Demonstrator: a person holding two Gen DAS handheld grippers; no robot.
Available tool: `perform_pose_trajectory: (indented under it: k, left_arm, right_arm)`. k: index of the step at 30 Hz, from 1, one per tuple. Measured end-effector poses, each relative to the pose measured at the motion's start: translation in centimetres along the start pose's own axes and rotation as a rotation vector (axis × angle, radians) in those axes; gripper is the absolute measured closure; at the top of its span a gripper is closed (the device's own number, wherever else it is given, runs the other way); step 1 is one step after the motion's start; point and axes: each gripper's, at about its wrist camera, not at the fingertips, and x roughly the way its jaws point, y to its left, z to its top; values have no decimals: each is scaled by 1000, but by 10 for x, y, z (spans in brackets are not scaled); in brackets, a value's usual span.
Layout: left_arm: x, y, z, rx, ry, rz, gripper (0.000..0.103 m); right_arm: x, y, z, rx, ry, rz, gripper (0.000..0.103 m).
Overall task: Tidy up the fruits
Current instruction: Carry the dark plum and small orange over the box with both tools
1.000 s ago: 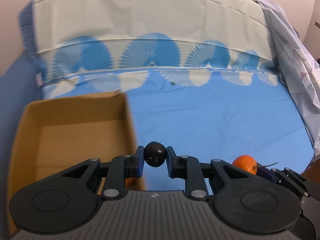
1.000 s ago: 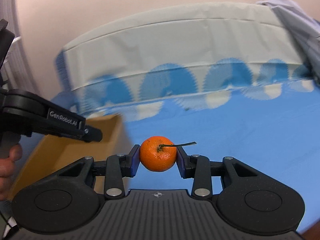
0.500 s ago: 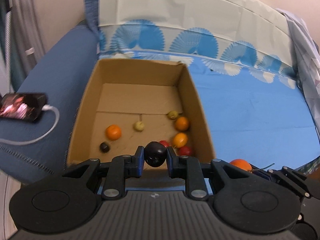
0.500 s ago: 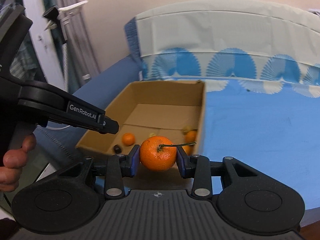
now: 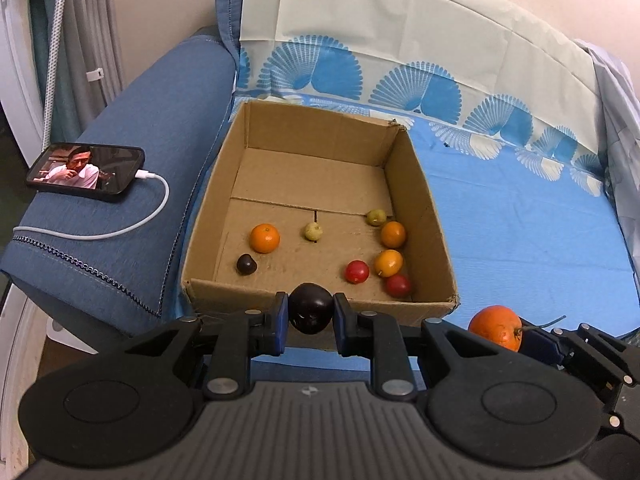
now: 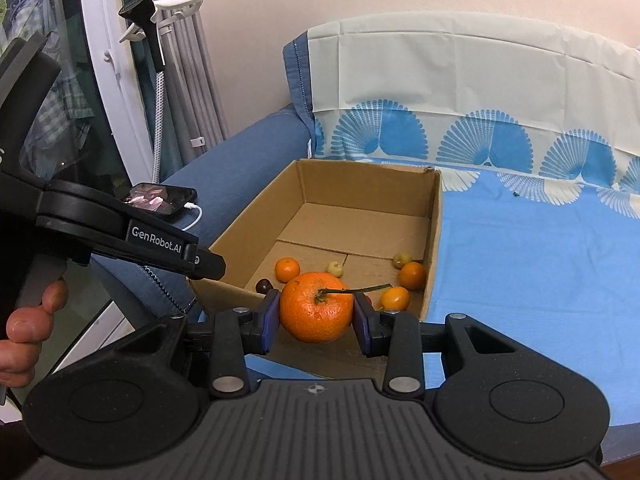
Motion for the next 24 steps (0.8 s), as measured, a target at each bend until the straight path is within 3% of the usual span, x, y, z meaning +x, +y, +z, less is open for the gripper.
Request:
perform_pose_trajectory:
  k: [24]
  left_arm:
    - [13,7,21,-22,-12,6,78]
  right_arm:
    - [22,-4,4,-3,29,-17,63]
